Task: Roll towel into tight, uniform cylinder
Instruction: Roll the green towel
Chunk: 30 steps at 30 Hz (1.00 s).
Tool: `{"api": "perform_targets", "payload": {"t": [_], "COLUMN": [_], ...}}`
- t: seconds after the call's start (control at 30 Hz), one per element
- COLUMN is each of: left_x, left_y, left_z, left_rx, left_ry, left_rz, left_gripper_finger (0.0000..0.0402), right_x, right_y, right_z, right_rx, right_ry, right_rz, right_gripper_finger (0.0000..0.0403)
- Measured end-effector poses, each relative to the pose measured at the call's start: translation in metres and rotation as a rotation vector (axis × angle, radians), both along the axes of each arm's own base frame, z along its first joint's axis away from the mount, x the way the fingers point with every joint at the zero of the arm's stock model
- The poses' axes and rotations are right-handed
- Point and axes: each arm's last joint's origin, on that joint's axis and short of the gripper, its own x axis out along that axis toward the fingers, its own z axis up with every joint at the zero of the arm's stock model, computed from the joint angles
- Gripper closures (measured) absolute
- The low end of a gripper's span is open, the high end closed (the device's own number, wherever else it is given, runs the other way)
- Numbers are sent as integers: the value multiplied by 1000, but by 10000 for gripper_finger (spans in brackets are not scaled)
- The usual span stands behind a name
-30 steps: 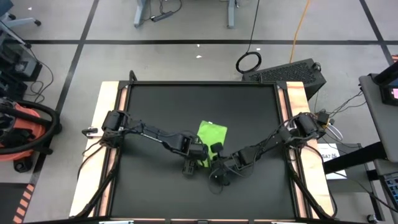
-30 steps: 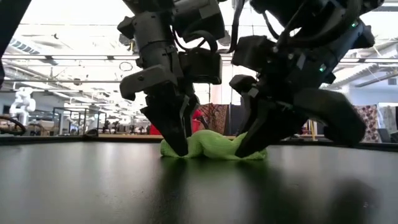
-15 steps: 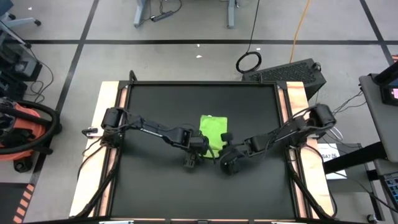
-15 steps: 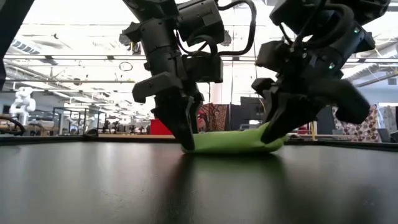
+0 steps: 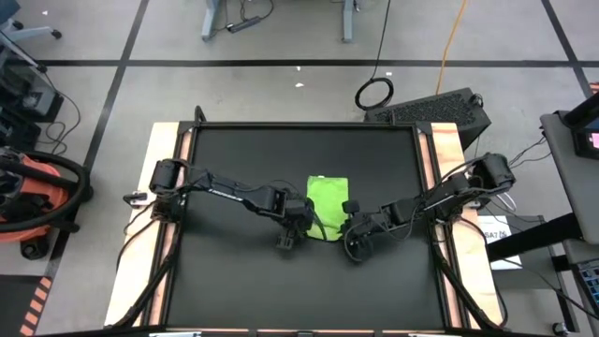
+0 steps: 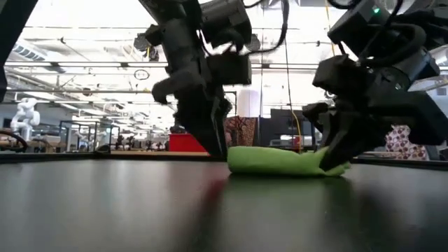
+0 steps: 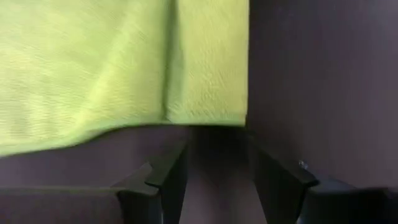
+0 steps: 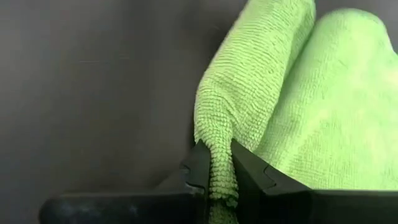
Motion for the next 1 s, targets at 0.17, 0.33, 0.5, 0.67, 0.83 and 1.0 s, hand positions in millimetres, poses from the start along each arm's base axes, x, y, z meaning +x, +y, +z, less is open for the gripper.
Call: {"api": "perform_targets", "payload": {"t": [0.17, 0.33, 0.5, 0.67, 0.83, 1.0], "left_x": [-11, -28, -47, -61, -59, -58], "left_y": [-9, -34, -64, -70, -70, -72], "left_z": [36, 63, 26, -1, -7, -17], "left_rx": [20, 3, 45, 85, 100, 118], "left_ry": [-82, -243, -329, -416, -446, -418], "left_rz": [-16, -87, -108, -26, -48, -115], "left_gripper_finger": [231, 231, 231, 231, 231, 231], "right_x": [6, 14, 19, 20, 20, 22], "right_y": [9, 14, 16, 18, 18, 18], "right_z": [-1, -9, -17, -18, -17, -15], "right_rx": [0, 54, 61, 56, 57, 77], "right_ry": [-71, -111, -140, -154, -162, -179], "right_rz": [56, 117, 116, 121, 118, 104], "right_gripper_finger": [371, 371, 371, 371, 371, 371]}}
